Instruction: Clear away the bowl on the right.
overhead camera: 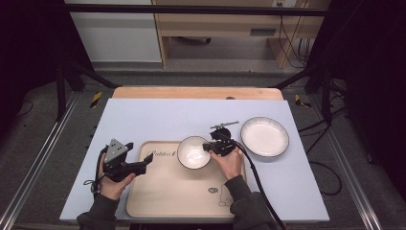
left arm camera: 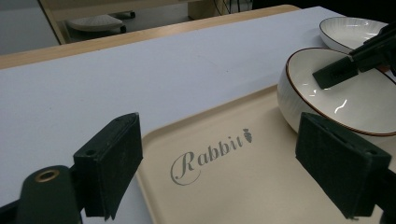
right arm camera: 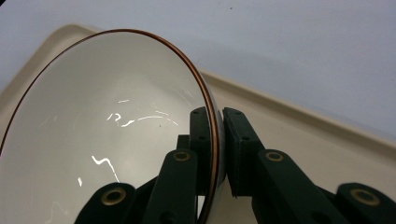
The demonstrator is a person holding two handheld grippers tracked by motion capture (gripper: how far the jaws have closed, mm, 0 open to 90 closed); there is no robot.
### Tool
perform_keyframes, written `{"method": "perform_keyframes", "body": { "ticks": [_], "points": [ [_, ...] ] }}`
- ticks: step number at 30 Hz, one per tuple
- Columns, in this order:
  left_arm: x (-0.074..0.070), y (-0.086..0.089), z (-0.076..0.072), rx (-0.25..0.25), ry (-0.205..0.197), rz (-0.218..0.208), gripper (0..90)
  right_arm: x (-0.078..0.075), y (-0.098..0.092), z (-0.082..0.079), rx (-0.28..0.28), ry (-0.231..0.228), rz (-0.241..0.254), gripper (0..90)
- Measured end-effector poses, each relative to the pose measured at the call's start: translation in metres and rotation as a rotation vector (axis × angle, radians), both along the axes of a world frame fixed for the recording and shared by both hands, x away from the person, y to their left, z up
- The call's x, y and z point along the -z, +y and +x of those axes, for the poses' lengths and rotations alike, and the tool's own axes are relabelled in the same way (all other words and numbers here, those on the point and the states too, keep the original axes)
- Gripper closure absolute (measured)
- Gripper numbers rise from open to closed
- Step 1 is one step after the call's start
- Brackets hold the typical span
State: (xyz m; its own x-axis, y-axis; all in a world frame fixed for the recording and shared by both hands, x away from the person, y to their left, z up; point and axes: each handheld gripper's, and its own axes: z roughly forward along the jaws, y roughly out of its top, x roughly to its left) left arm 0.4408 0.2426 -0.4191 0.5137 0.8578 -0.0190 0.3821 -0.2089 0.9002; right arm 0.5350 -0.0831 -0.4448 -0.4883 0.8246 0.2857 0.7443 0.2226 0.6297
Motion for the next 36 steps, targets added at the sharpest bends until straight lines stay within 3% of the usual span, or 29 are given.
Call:
{"method": "perform_keyframes", "body": {
  "ticks": [8,24,31,36],
  "points": [
    [0.0002,-0.0006,0.0001,0.001,0.002,0.002,14.5,0.0019,-0.0014,0.0020,0.004,0.017,0.010,82.5],
    [0.0013,-0.0011,0.0006,0.000,0.006,0.007,14.6,0.0068,0.0003,0.0060,0.003,0.002,0.009,81.6],
    [0.0011,-0.0009,0.0005,0.000,0.006,0.005,14.6,0.0062,0.0007,0.0052,-0.004,-0.025,0.000,79.5],
    [0.0007,-0.0007,0.0004,0.001,0.005,0.006,14.6,0.0023,-0.0015,0.0032,0.000,-0.087,-0.031,67.3]
  ]
}}
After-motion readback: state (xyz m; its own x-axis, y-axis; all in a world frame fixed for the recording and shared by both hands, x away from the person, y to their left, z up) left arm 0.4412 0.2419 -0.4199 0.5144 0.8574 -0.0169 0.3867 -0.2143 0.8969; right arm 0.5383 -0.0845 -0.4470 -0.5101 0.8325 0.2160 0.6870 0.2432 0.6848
